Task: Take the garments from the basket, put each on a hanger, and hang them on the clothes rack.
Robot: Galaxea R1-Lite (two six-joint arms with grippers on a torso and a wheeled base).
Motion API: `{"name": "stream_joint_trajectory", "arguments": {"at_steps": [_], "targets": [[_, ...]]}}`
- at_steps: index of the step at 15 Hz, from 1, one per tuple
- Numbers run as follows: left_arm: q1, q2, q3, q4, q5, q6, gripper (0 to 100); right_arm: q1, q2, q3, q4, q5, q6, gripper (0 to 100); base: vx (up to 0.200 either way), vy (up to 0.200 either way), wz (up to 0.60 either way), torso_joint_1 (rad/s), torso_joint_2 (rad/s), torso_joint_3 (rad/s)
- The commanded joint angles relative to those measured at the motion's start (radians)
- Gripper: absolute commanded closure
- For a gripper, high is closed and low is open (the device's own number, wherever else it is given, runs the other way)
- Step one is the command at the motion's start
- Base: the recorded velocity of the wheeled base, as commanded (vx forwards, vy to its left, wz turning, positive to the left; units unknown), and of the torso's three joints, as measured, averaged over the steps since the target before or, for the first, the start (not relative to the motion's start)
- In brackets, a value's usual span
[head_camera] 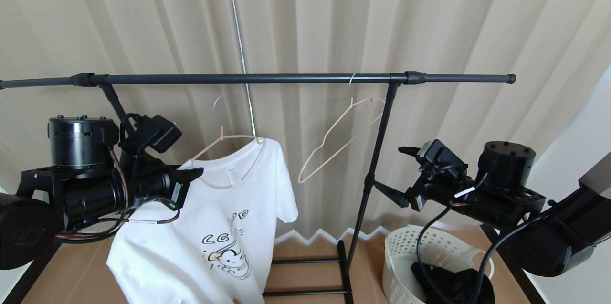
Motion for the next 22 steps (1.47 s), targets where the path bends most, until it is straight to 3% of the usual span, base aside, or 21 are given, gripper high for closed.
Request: {"name": "stream_joint_trajectory", "arguments": {"at_steps": [1, 6, 10, 13, 18, 22], "targets": [[0.000, 0.026, -0.036, -0.001, -0.001, -0.012, 100, 0.001, 0.002, -0.001, 0.000, 0.001, -0.001, 0, 0.000, 0.000, 0.00, 0.000, 0.00, 0.000], [-0.016, 0.081, -0.142, -0.001, -0.001, -0.081, 100, 0.001, 0.004, 0.001, 0.000, 0.001, -0.001, 0, 0.000, 0.000, 0.00, 0.000, 0.00, 0.000], [-0.023, 0.133, -0.207, -0.001, 0.001, -0.091, 100, 0.001, 0.002, 0.001, 0.000, -0.001, -0.002, 0, 0.000, 0.000, 0.00, 0.000, 0.00, 0.000], [-0.022, 0.185, -0.283, -0.001, 0.001, -0.162, 100, 0.001, 0.002, 0.001, 0.000, -0.001, -0.002, 0, 0.000, 0.000, 0.00, 0.000, 0.00, 0.000], [-0.022, 0.288, -0.408, 0.001, 0.002, -0.165, 100, 0.001, 0.004, 0.001, 0.000, -0.001, -0.002, 0, 0.000, 0.000, 0.00, 0.000, 0.00, 0.000], [-0.020, 0.354, -0.466, -0.001, 0.073, -0.167, 100, 0.001, 0.005, 0.001, 0.000, -0.001, -0.002, 0, 0.000, 0.000, 0.00, 0.000, 0.00, 0.000]]}}
